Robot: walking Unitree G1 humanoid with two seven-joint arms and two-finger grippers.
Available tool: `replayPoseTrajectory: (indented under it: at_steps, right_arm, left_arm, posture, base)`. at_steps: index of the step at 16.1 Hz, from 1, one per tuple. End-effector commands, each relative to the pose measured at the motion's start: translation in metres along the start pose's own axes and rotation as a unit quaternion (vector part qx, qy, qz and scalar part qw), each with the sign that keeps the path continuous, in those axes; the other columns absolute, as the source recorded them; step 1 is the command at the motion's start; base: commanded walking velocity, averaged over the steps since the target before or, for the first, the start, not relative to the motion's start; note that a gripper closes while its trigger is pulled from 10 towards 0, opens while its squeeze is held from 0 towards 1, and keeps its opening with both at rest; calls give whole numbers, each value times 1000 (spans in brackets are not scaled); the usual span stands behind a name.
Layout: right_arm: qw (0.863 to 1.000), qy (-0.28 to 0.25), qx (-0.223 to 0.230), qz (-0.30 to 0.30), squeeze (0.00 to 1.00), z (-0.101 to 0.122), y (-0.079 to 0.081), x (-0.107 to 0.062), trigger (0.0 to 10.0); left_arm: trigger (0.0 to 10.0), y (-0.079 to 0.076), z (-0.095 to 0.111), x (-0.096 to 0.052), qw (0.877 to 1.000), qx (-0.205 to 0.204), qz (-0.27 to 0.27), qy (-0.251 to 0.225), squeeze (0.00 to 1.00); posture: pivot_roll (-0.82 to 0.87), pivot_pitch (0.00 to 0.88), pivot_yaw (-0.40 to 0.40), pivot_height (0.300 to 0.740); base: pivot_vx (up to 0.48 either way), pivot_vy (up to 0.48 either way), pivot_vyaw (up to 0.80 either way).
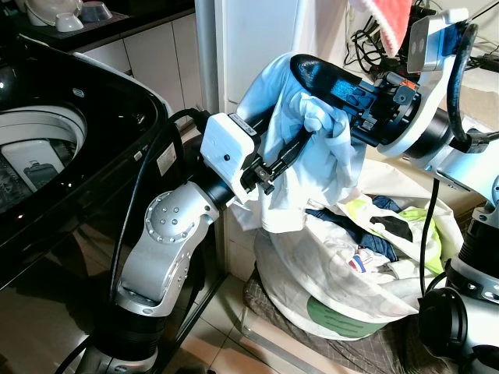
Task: Clothes washing
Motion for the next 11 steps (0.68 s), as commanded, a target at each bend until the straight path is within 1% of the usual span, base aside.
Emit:
replayPoseTrajectory:
  at_steps: [1,4,7,10,11]
  right_arm:
    - [999,-5,-18,34,0,5,17,2,0]
    - [999,-1,-18,32,0,2,18,3,0]
    - [999,-1,-20,29,0,1,17,3,0]
    - [999,-2,-20,29,0,1,18,3,0]
    - [999,-3,-20,29,0,1,18,3,0]
  left_arm:
    - [0,1,-12,-1,1000,-7,1,26,0]
    - [0,6,-13,-3,1000,-5,7,29,0]
    - [0,9,-16,-5,999,7,6,35,0]
    - [0,18,-15,-6,999,14,24,36,0]
    - [0,24,-16,-7,998,19,38,38,0]
  posture:
    - [-28,0,-28,740]
    - [-27,0,-26,740]
    - [-26,0,-25,740]
    - [-25,0,-24,740]
    - [-24,0,-23,740]
  base:
    - [0,0,0]
    - [0,0,0]
    - [0,0,0]
    - [0,0,0]
    - [0,0,0]
Point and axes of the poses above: a point about 5 cm out from each wrist's last joint towards the gripper, its own x axis pointing out of the wrist towards the gripper, its own z axis along the axis of the wrist's last joint, y = z × x, the point moved 6 cm from there along x, pointing out of the wrist towards the gripper, and after that the axes turned 4 degrees about x, right-handed, at the moved point
